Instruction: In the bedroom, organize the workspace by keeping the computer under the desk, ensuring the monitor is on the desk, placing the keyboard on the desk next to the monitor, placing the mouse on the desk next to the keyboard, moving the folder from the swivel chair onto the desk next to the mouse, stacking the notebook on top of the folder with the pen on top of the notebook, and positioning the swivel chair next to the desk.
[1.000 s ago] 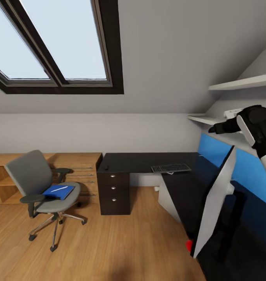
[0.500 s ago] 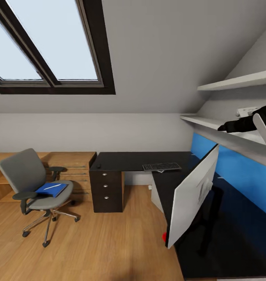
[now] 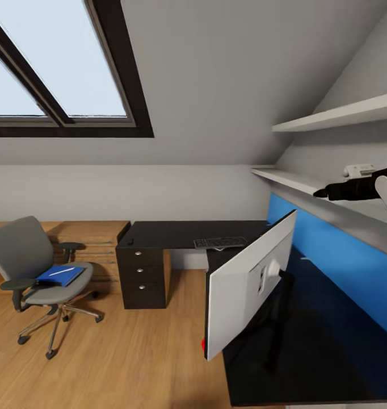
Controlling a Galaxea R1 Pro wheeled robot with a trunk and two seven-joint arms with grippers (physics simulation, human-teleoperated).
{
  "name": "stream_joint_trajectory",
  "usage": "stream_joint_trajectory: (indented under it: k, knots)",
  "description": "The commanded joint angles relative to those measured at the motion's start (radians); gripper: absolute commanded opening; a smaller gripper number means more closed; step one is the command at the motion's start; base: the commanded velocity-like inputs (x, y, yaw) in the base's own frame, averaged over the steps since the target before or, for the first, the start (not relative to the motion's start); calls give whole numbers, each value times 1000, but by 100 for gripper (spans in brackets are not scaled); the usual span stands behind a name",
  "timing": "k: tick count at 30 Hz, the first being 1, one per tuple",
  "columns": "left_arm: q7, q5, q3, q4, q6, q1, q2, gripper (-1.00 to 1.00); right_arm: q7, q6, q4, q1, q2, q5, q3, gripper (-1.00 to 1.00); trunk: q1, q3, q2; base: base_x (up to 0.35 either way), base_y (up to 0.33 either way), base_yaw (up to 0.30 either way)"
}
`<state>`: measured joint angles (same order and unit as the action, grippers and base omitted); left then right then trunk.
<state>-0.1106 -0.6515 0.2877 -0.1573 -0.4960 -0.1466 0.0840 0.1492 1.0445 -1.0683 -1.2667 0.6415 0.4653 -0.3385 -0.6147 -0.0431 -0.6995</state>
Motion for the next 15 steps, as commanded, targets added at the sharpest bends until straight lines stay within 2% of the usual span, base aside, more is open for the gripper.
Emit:
stream_joint_trajectory:
  k: [1,5,7,15]
  knots:
    - [-9,0,9,-1,-3,-1,0,100,10,2,-4,6,4,-7,-2,100,0,-2,-2,-77,-333,0]
    - [-10,-1,8,-1,-3,-1,0,100,11,2,-31,39,14,4,-2,100,0,-2,-2,-169,-267,0]
    - [-10,-2,6,-1,-3,-1,1,100,11,2,-70,69,21,22,-2,100,0,-2,-2,-307,-63,0]
    - [-11,-2,4,-1,-4,-1,2,100,10,2,-143,110,30,77,-2,100,0,-2,-2,-325,-17,0]
